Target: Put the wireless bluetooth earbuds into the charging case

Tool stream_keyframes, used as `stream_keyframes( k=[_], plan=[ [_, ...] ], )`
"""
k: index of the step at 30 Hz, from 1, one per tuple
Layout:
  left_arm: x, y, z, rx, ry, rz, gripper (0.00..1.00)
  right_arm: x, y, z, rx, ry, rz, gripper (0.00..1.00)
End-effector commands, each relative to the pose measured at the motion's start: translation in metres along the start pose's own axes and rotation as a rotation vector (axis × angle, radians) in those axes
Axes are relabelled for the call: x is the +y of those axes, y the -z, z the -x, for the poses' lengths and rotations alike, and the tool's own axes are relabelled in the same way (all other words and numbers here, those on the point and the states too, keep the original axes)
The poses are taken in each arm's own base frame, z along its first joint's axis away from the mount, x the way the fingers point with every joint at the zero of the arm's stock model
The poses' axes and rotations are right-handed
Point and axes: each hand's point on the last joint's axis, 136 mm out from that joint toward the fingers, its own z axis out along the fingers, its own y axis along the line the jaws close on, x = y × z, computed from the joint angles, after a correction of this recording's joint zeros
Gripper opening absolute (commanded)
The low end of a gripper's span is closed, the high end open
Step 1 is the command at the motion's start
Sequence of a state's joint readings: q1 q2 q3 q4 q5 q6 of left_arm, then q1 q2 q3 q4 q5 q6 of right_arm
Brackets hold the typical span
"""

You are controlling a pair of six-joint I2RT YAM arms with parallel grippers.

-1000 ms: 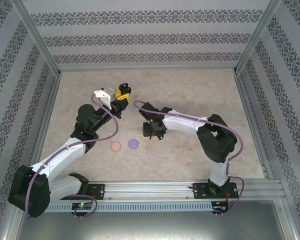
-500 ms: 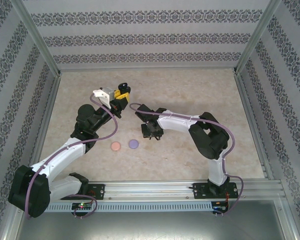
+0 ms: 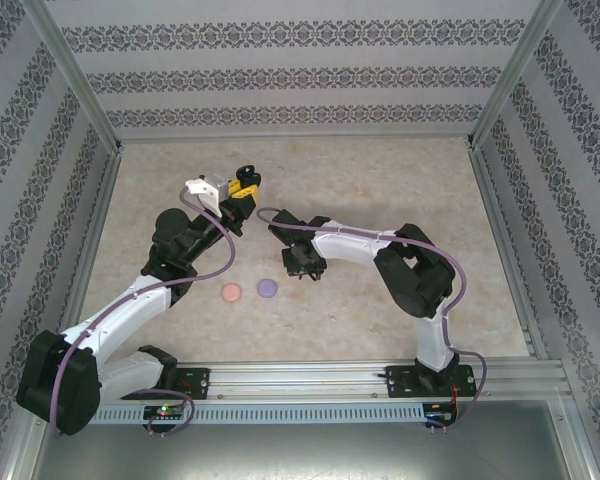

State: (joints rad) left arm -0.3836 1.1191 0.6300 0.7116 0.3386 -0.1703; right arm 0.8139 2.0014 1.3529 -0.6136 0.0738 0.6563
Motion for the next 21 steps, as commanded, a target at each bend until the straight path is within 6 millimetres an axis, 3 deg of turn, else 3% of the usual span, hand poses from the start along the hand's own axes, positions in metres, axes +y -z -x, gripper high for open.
stream_keyframes(
  k=[1,14,21],
  plan=[
    [0.002,0.002,0.014,-0.052,0.003,0.002,0.0,0.003,-0.005,-0.006,0.013,0.023,-0.026,0.31],
    [0.003,0.001,0.012,-0.046,0.015,0.006,0.0,0.004,-0.012,-0.014,0.024,0.039,-0.046,0.23],
    [0.003,0.001,0.011,-0.037,0.02,0.003,0.0,0.007,0.004,-0.008,-0.015,0.03,-0.018,0.13]
  ],
)
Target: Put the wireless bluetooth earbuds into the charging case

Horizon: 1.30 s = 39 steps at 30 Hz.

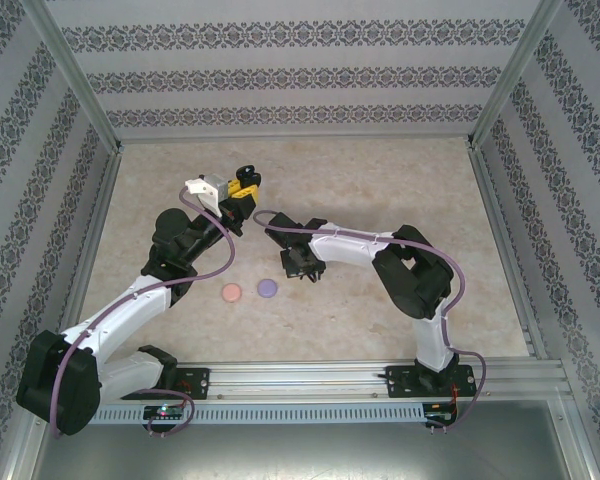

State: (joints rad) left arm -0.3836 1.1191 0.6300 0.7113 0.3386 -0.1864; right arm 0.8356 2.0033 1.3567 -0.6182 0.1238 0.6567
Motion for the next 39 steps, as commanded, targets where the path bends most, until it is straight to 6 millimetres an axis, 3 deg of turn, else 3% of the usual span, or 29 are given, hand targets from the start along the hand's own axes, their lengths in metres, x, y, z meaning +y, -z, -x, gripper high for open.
stream_keyframes(
  k=[1,9,18,21,27,34,39],
  plan=[
    [0.002,0.001,0.012,-0.036,0.004,0.002,0.0,0.006,0.009,-0.005,-0.005,0.004,0.026,0.13],
    [0.0,0.002,0.017,-0.035,0.001,-0.001,0.0,-0.002,0.061,0.017,-0.126,-0.034,0.093,0.12],
    [-0.009,0.004,0.014,-0.014,-0.026,-0.052,0.0,-0.038,0.124,0.04,-0.272,-0.093,0.151,0.12],
    [-0.02,0.006,0.011,0.005,-0.042,-0.113,0.0,-0.052,0.155,0.051,-0.343,-0.107,0.183,0.12],
    [-0.041,0.004,0.002,0.05,-0.066,-0.246,0.0,-0.066,0.234,0.08,-0.554,-0.066,0.271,0.12],
    [-0.043,-0.012,-0.002,0.003,-0.203,-0.234,0.0,-0.059,0.322,0.102,-0.818,0.069,0.369,0.12],
    [-0.056,-0.03,-0.001,-0.028,-0.342,-0.234,0.0,-0.05,0.363,0.107,-0.963,0.163,0.43,0.13]
  ],
)
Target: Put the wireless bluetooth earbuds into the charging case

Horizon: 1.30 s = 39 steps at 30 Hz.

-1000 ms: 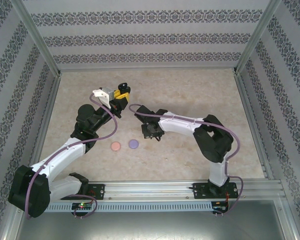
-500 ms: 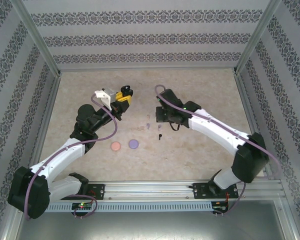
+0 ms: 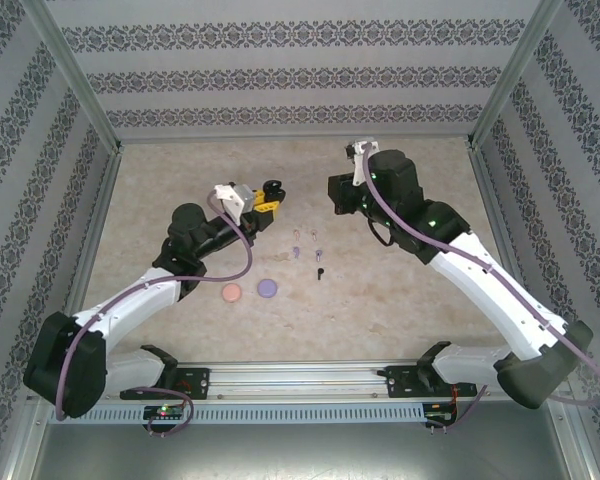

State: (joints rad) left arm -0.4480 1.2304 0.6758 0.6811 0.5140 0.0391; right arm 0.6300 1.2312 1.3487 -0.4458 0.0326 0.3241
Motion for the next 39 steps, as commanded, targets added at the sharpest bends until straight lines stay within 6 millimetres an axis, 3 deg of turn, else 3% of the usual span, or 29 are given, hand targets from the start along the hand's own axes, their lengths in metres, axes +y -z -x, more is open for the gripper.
stream_keyframes(
  k=[1,7,14,27,33,39],
  plan=[
    [-0.003,-0.013,0.041,-0.121,-0.196,0.025,0.0,0.02,0.017,0.038,-0.143,0.1,0.093,0.12],
    [-0.014,-0.037,0.054,-0.182,-0.254,0.012,0.0,0.037,0.031,0.056,-0.284,0.211,0.174,0.13],
    [-0.031,-0.053,0.065,-0.221,-0.262,-0.052,0.0,0.043,0.028,0.055,-0.33,0.256,0.204,0.13],
    [-0.044,-0.054,0.074,-0.263,-0.247,-0.095,0.0,0.047,0.023,0.044,-0.33,0.243,0.229,0.12],
    [-0.052,-0.055,0.067,-0.235,-0.373,-0.062,0.0,0.052,0.037,0.046,-0.37,0.246,0.253,0.12],
    [-0.044,-0.054,0.066,-0.233,-0.467,0.003,0.0,0.05,0.051,0.047,-0.412,0.241,0.252,0.12]
  ],
)
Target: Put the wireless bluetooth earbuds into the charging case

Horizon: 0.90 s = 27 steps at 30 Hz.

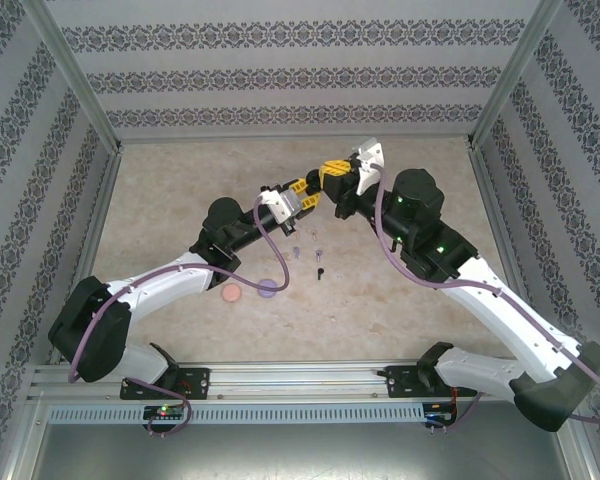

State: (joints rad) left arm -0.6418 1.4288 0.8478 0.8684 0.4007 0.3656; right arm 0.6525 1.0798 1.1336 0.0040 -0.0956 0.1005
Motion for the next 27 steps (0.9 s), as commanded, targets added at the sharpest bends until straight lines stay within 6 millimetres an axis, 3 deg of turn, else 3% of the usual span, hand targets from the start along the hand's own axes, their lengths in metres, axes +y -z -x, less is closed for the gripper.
stream_keyframes(
  k=[1,10,27],
  plan=[
    [0.009,0.003,0.022,-0.052,-0.114,0.052,0.0,0.006,0.01,0.015,-0.072,0.009,0.017,0.12],
    [0.011,0.005,0.035,-0.082,-0.137,0.052,0.0,0.011,0.017,0.016,-0.096,0.031,0.04,0.11],
    [0.009,0.002,0.045,-0.096,-0.07,0.012,0.0,0.019,0.003,0.011,-0.153,0.054,0.044,0.09]
  ],
)
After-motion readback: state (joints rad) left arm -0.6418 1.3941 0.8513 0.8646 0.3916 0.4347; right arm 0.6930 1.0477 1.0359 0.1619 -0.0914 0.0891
